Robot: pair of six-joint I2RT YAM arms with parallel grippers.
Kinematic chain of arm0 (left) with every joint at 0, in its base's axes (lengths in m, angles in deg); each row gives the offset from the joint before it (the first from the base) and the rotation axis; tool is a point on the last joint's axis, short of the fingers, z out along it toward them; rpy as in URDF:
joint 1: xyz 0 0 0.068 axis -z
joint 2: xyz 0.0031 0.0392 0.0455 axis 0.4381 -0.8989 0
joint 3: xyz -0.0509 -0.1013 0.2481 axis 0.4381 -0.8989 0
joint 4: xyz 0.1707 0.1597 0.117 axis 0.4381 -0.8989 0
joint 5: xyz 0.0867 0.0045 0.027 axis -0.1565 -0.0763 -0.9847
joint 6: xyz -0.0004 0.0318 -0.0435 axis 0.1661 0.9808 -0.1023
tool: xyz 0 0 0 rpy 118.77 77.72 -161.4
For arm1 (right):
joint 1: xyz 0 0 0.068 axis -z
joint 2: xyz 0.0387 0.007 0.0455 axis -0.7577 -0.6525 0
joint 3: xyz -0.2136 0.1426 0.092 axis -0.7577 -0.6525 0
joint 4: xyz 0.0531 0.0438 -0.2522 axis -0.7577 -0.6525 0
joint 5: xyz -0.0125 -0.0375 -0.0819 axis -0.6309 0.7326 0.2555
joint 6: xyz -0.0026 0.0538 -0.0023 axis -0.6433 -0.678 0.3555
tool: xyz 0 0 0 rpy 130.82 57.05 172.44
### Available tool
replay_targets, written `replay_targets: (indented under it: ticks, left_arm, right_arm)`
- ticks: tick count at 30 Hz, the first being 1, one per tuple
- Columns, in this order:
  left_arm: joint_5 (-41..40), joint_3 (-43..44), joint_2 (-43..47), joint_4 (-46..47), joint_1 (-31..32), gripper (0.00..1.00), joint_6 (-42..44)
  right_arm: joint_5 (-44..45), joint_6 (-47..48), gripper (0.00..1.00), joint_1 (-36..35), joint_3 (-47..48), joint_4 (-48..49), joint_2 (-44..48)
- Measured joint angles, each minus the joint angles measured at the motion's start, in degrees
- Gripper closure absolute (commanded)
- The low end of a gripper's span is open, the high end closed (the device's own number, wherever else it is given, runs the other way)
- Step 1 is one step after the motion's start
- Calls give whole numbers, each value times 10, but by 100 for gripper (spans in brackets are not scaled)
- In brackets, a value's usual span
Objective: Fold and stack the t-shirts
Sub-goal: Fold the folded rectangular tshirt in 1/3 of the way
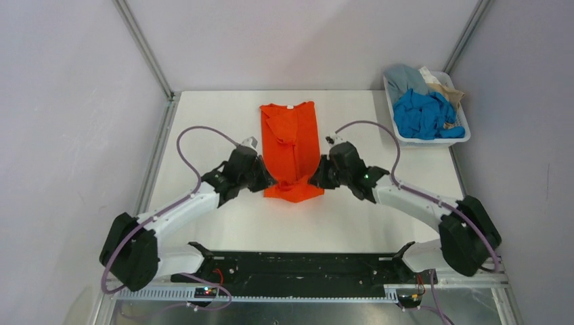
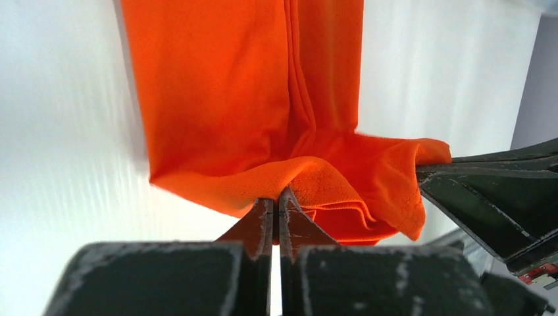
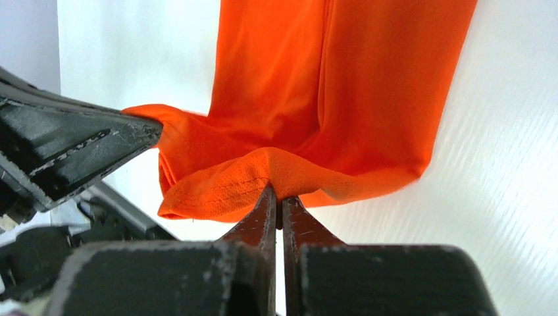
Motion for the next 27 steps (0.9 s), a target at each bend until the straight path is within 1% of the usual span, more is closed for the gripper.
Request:
replay_targets:
  ticks: [6, 11, 20, 22, 24, 25, 26, 27]
  left_arm:
    - [2, 85, -96, 7, -70, 100, 30]
    - [12, 145, -183, 9, -109, 100, 49]
    - [44, 249, -318, 10, -162, 94, 77]
    - [48, 269, -341, 10, -168, 91, 79]
    - [55, 289, -363, 9, -172, 83, 83]
    - [56, 293, -368, 10, -173, 76, 83]
    - [60, 306, -383, 10, -177, 74, 87]
    - [63, 313, -391, 10, -179, 68, 90]
  right_arm:
    - [-10, 39, 100, 58, 114, 5, -121]
    - [-20, 59, 100, 96, 171, 11, -191]
    - [-50, 90, 100, 137, 253, 35, -295]
    - [-56, 96, 100, 142, 272, 40, -317]
    - [-59, 100, 100, 146, 290, 44, -337]
    - [-59, 101, 100, 148, 299, 45, -347]
    - [-60, 102, 98, 150, 308, 47, -357]
    - [-60, 102, 96, 150, 315, 48, -364]
